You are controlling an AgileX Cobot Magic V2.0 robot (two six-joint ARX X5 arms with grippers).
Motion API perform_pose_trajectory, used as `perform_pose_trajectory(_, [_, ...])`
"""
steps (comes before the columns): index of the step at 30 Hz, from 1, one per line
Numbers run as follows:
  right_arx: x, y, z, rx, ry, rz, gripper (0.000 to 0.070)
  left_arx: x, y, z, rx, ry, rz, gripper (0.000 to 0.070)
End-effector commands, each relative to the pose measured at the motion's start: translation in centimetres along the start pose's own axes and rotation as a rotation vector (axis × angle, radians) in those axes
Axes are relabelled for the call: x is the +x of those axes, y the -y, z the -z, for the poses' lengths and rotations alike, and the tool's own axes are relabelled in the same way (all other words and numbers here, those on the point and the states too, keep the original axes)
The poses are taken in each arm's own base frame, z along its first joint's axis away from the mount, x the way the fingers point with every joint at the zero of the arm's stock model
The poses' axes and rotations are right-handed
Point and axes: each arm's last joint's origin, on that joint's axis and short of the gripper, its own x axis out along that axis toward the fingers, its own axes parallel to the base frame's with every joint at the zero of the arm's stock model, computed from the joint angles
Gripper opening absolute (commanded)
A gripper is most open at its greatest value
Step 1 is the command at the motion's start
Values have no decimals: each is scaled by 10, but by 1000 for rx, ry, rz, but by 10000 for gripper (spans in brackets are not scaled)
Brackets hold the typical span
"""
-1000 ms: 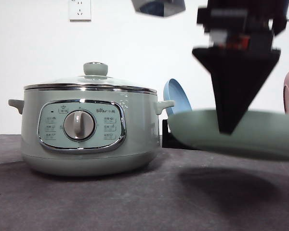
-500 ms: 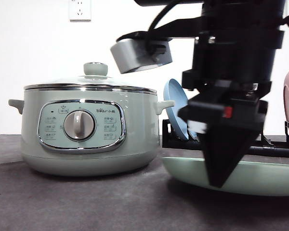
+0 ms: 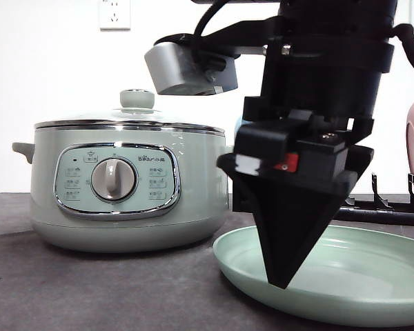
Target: Transfer potato from steamer to green plate
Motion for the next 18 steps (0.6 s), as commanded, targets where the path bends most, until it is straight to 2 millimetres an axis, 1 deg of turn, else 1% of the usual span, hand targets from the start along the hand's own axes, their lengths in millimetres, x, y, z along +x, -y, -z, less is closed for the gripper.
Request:
perform_pose_trajectory(1, [0,-4,-3,2,12,0,318,-4,2,-6,18,25,4,519])
perform_pose_trajectory(3, [-8,-3,-6,5,41,-4,318,-4,2,-6,18,25,4,519])
perform_pose_trajectory(5, [-21,-1,-10,10,82,-14,318,-4,2,-6,18,25,4,519])
perform_pose_trajectory(7, [-38,1,-13,18,133,-21,318,-4,2,-6,18,25,4,519])
perform_pose_trajectory(11, [-79,9,-19,28,265,-32,318,-4,2,-6,18,25,4,519])
perform_pose_trajectory(15, [-118,24,-20,57,406,-42,318,-4,2,-6,18,25,4,519])
perform_pose_trajectory(18, [-139,43,-15,105,482,-74,318,-4,2,-6,18,25,4,519])
